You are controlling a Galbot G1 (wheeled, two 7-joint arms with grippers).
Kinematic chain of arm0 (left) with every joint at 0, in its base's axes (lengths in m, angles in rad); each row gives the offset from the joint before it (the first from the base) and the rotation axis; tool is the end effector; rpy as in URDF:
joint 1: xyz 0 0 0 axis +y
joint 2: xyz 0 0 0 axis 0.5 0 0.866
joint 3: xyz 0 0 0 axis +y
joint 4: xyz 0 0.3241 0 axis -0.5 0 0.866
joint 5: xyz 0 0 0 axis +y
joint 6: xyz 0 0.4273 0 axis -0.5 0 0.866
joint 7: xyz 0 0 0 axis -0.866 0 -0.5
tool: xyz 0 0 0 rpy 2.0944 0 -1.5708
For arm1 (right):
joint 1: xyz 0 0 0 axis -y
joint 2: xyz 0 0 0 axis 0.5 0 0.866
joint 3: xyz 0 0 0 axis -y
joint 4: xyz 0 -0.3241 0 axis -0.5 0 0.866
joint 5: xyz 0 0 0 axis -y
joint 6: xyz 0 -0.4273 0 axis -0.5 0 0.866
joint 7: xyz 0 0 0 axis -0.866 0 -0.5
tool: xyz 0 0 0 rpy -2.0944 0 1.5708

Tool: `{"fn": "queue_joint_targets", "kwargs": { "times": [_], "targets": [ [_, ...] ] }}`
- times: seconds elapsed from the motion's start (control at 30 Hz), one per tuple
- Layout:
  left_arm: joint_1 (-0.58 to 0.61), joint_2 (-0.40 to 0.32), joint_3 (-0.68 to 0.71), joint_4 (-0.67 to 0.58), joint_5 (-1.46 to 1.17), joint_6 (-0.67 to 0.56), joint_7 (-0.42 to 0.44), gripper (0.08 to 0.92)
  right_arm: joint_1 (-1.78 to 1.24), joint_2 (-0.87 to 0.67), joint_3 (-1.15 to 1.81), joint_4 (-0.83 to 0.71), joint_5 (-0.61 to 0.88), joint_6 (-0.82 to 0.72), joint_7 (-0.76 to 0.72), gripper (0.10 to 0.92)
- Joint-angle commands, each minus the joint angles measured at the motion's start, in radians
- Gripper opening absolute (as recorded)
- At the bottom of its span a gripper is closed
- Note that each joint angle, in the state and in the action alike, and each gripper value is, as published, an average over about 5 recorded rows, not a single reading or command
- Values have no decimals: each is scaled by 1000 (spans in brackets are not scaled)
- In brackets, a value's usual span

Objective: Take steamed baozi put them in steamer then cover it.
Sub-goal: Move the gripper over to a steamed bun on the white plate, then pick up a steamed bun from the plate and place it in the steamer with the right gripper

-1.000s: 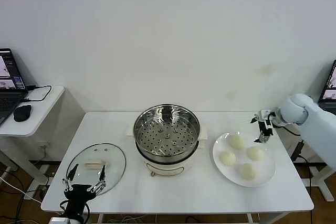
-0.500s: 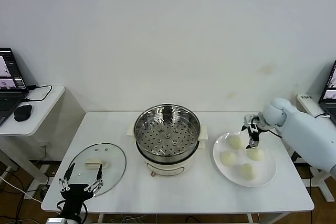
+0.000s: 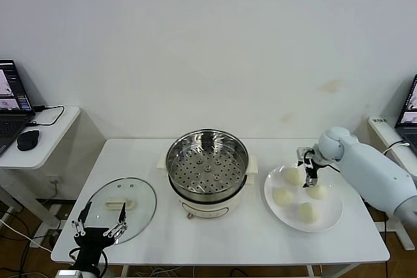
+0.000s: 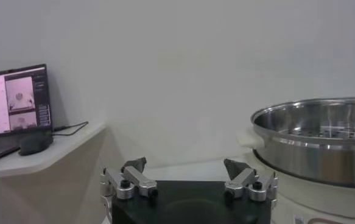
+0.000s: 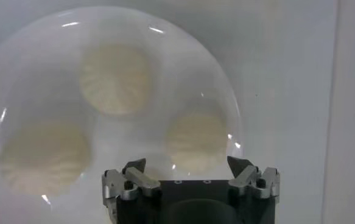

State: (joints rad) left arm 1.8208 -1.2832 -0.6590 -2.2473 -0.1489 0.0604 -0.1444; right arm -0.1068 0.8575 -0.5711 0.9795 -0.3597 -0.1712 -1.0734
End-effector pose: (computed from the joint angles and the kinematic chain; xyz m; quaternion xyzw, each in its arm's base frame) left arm 0.2072 0.0592 -0.2604 0.0324 -0.9938 -0.0838 0.0656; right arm 0.6060 -0.1295 -0.2409 0.4372 -0.5587 0.5646 0.4218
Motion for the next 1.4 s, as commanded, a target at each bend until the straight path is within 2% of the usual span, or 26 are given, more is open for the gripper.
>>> {"fn": "queue_joint_targets", "kwargs": {
  "times": [0.03, 0.2, 0.53, 0.8, 0.97, 1.1, 1.4],
  "targets": [
    [0, 0, -1, 0, 0, 0, 0, 823, 0, 10, 6, -14, -13, 0, 3, 822],
    [2, -2, -1, -2, 0, -3, -1, 823, -7, 22, 14, -26, -20, 0, 10, 797],
    [8, -6, 0, -2, 1, -13, -3, 823, -8, 42, 22, -48, -21, 0, 25, 650],
    [8, -6, 0, -5, 1, -15, -4, 823, 1, 13, 6, -6, 13, 0, 17, 620],
    [4, 0, 0, 0, -1, -14, -4, 823, 40, -42, -37, 70, 93, 0, 6, 619],
    [1, 7, 0, 1, -3, -14, -4, 823, 126, -117, -95, 160, 210, 61, -11, 619],
    [-10, 18, 7, -4, -9, -13, -4, 823, 516, -234, -388, 323, 462, 49, -45, 619]
  ]
}}
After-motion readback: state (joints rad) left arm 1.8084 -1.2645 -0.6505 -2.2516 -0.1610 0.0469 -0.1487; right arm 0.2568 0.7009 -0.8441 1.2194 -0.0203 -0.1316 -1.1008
